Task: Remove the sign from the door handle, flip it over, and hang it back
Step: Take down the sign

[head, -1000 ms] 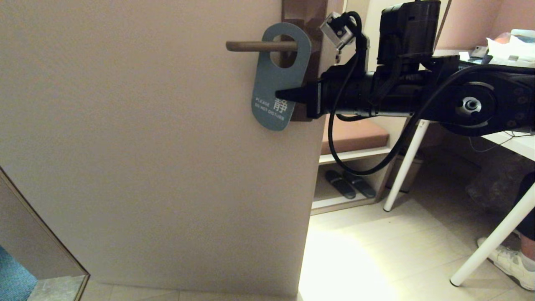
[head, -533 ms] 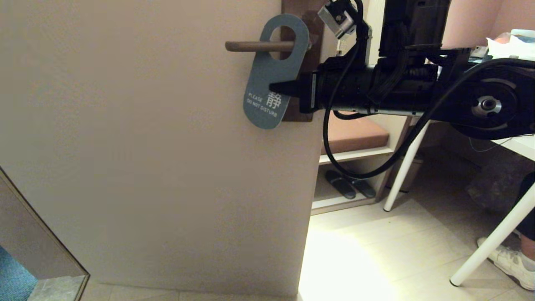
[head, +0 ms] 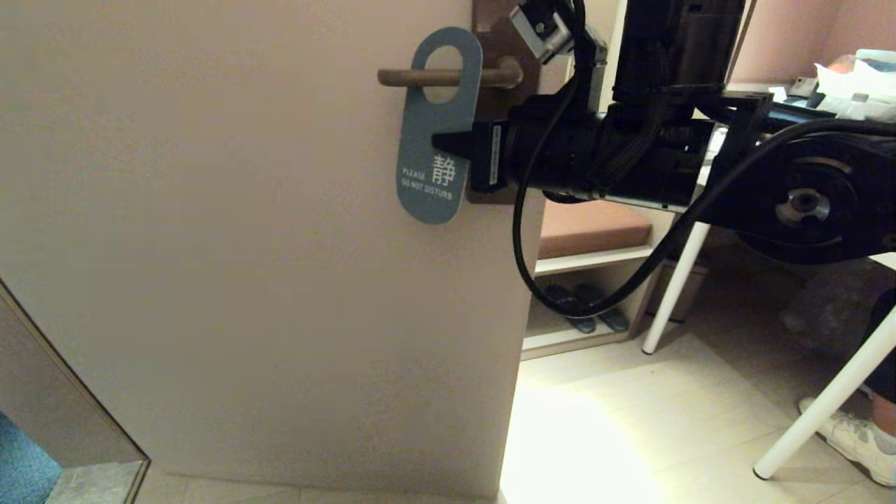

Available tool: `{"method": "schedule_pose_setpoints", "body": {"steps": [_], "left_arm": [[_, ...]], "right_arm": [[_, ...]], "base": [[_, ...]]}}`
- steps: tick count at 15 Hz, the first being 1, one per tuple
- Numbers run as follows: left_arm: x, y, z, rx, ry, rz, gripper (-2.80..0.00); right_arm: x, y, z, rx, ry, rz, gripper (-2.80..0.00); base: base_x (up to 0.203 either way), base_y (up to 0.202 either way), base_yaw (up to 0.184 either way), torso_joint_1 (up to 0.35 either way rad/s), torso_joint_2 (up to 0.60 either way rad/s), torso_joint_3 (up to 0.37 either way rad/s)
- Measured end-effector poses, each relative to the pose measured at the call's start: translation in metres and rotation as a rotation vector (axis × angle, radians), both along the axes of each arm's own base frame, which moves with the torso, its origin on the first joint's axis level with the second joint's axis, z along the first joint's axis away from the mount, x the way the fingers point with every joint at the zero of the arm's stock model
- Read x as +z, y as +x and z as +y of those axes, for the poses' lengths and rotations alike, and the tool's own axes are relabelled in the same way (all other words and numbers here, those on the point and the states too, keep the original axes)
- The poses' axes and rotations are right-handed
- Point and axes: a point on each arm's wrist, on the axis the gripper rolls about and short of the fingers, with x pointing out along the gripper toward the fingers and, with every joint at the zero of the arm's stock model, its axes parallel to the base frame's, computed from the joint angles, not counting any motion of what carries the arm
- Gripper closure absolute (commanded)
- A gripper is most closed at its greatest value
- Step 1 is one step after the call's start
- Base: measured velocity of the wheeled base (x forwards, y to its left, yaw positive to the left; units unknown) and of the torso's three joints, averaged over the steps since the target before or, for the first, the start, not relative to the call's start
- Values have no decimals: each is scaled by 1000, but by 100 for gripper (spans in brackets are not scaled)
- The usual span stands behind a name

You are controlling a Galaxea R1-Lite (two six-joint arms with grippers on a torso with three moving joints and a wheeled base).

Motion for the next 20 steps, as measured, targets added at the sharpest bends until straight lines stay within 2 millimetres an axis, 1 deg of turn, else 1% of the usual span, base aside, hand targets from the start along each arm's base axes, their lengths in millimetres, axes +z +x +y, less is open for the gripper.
{"method": "schedule_pose_setpoints", "body": {"steps": [6, 14, 20], "left_arm": [[0, 0, 0, 0, 0, 0, 0], [0, 0, 0, 0, 0, 0, 0], [0, 0, 0, 0, 0, 0, 0]], "right_arm": [[-4, -4, 15, -71, 43, -53, 0], [-4, 2, 20, -110, 79, -84, 0], [-8, 2, 23, -234, 70, -71, 0]], "base": [[0, 0, 0, 0, 0, 0], [0, 0, 0, 0, 0, 0], [0, 0, 0, 0, 0, 0]]}}
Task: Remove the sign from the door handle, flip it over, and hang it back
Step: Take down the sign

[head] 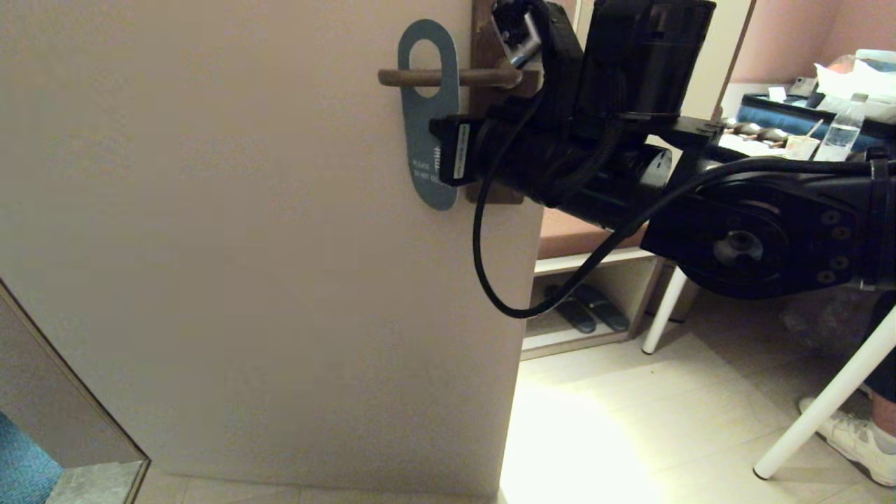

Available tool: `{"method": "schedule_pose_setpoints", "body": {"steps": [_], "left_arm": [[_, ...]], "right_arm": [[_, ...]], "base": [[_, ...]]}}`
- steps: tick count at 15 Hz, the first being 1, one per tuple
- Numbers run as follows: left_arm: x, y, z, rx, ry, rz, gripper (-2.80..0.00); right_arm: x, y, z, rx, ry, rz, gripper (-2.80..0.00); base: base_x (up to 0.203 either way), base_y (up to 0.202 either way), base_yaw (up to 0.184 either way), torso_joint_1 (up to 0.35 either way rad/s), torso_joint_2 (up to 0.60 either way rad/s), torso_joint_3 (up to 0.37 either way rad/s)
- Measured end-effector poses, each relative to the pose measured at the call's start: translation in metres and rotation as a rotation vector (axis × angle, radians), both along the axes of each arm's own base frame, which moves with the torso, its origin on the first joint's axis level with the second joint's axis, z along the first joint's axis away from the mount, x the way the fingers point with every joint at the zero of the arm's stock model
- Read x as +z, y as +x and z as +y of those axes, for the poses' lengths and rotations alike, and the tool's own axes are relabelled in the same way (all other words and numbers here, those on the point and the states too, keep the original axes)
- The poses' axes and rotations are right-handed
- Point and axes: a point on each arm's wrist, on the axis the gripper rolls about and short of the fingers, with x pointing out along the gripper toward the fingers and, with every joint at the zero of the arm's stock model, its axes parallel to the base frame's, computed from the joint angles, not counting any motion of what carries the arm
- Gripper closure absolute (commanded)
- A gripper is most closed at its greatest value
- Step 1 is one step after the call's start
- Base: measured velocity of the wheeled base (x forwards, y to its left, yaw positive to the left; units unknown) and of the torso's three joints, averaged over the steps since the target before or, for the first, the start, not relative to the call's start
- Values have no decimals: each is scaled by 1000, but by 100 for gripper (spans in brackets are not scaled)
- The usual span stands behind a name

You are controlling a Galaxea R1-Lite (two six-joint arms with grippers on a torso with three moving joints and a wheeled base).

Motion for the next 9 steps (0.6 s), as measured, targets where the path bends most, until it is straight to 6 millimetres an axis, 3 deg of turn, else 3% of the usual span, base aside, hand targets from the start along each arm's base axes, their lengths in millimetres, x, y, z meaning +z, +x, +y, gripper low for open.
{"method": "schedule_pose_setpoints", "body": {"steps": [9], "left_arm": [[0, 0, 0, 0, 0, 0, 0]], "right_arm": [[-3, -15, 15, -73, -4, 16, 0]], "base": [[0, 0, 0, 0, 0, 0]]}}
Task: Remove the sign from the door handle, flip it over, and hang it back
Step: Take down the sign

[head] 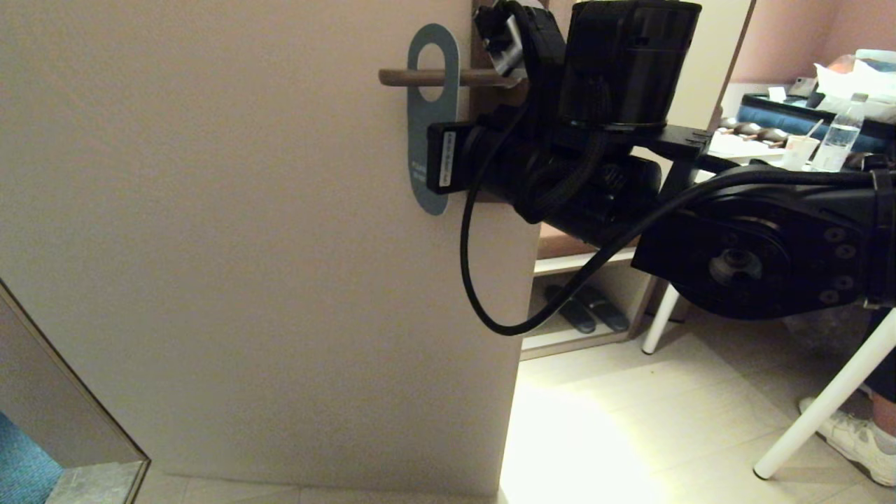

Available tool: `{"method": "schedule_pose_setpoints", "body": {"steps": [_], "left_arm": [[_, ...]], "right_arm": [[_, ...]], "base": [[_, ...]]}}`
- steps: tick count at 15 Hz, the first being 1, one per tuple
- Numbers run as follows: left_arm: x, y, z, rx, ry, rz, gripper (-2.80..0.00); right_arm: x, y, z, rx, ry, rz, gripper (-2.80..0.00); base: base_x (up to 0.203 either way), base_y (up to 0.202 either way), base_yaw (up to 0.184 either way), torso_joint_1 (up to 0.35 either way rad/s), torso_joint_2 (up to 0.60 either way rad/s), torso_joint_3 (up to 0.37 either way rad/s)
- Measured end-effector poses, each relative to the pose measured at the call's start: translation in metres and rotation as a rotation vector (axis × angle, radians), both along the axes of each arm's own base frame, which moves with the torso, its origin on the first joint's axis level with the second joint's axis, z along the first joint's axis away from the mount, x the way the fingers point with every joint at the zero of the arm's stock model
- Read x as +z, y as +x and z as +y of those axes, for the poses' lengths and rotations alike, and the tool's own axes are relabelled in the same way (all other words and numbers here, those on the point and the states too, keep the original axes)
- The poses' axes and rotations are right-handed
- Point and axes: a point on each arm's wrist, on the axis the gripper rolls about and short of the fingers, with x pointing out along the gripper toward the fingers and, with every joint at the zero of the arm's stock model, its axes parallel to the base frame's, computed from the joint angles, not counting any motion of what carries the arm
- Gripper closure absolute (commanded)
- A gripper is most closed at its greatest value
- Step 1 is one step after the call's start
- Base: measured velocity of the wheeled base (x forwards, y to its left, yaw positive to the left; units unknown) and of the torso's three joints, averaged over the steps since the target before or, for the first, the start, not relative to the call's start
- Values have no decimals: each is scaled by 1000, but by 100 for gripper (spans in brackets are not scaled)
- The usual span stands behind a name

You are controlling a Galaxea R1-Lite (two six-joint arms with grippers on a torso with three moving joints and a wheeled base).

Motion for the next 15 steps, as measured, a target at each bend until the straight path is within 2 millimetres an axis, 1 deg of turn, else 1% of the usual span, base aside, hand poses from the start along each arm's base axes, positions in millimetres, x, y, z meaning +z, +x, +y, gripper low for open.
{"method": "schedule_pose_setpoints", "body": {"steps": [4, 6, 10, 15], "left_arm": [[0, 0, 0, 0, 0, 0, 0], [0, 0, 0, 0, 0, 0, 0], [0, 0, 0, 0, 0, 0, 0], [0, 0, 0, 0, 0, 0, 0]], "right_arm": [[-4, -2, 11, -13, 3, 0, 0], [-5, 1, 15, -29, 16, -11, 0], [-12, 8, 23, -61, 20, -9, 0], [-12, 17, 34, -65, 69, -19, 0]], "base": [[0, 0, 0, 0, 0, 0], [0, 0, 0, 0, 0, 0], [0, 0, 0, 0, 0, 0], [0, 0, 0, 0, 0, 0]]}}
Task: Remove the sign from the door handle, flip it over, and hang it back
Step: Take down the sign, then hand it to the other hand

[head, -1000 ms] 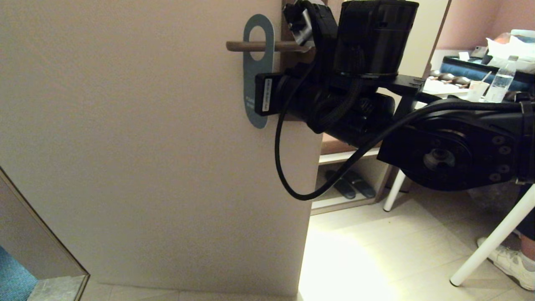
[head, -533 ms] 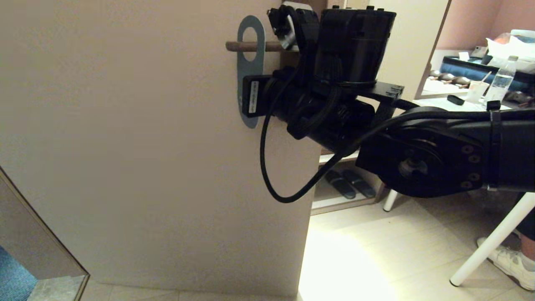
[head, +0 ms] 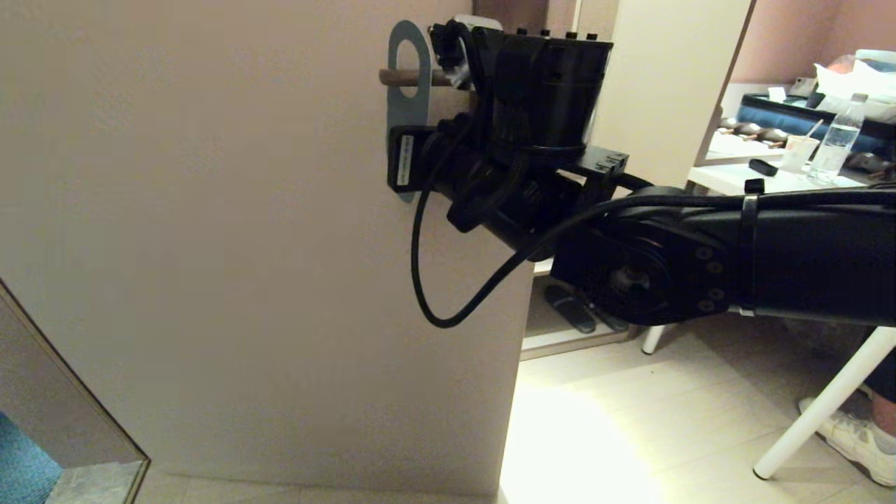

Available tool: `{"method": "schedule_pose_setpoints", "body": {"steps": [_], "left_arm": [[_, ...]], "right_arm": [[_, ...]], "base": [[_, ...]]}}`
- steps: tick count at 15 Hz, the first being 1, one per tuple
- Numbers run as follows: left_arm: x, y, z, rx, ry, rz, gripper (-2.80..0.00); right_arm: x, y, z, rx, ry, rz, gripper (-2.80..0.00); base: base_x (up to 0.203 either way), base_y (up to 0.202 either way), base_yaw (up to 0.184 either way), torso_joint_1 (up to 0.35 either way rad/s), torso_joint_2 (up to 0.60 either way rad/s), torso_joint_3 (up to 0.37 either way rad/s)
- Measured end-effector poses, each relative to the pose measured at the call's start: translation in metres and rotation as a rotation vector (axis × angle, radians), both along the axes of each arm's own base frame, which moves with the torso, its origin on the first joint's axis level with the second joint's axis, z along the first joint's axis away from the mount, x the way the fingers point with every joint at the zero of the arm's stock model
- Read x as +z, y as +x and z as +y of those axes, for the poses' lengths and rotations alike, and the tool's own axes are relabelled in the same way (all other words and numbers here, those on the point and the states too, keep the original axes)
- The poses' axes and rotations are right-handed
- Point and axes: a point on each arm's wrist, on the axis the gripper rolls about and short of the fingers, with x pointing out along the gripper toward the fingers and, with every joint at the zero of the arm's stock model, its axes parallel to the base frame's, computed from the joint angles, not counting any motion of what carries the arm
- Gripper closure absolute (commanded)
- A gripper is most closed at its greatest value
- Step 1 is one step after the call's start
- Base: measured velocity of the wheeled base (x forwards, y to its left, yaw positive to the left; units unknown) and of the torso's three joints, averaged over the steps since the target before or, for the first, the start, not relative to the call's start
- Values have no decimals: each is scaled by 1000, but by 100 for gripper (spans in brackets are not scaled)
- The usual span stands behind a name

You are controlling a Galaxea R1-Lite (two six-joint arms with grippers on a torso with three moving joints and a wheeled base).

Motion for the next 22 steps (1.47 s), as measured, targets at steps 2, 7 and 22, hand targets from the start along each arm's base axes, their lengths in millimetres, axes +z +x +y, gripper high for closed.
{"method": "schedule_pose_setpoints", "body": {"steps": [2, 7, 22], "left_arm": [[0, 0, 0, 0, 0, 0, 0], [0, 0, 0, 0, 0, 0, 0], [0, 0, 0, 0, 0, 0, 0]], "right_arm": [[-2, 3, 6, 2, 16, -13, 0], [-6, 7, 20, 11, 48, -41, 0], [-10, -16, 39, 79, 51, -44, 0]], "base": [[0, 0, 0, 0, 0, 0], [0, 0, 0, 0, 0, 0], [0, 0, 0, 0, 0, 0]]}}
